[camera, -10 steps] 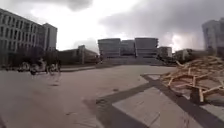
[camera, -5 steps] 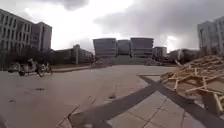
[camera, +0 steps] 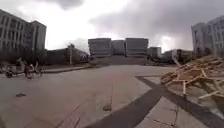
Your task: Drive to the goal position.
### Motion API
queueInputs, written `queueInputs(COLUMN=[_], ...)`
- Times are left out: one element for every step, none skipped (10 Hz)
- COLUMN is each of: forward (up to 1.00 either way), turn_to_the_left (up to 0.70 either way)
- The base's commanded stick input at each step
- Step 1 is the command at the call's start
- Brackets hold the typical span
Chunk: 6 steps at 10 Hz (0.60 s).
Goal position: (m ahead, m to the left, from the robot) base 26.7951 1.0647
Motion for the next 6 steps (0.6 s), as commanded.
queueInputs(forward=[1.0, 1.0, 1.0, 1.0, 1.0, 1.0], turn_to_the_left=[-0.17, -0.18, -0.17, -0.17, -0.17, -0.16])
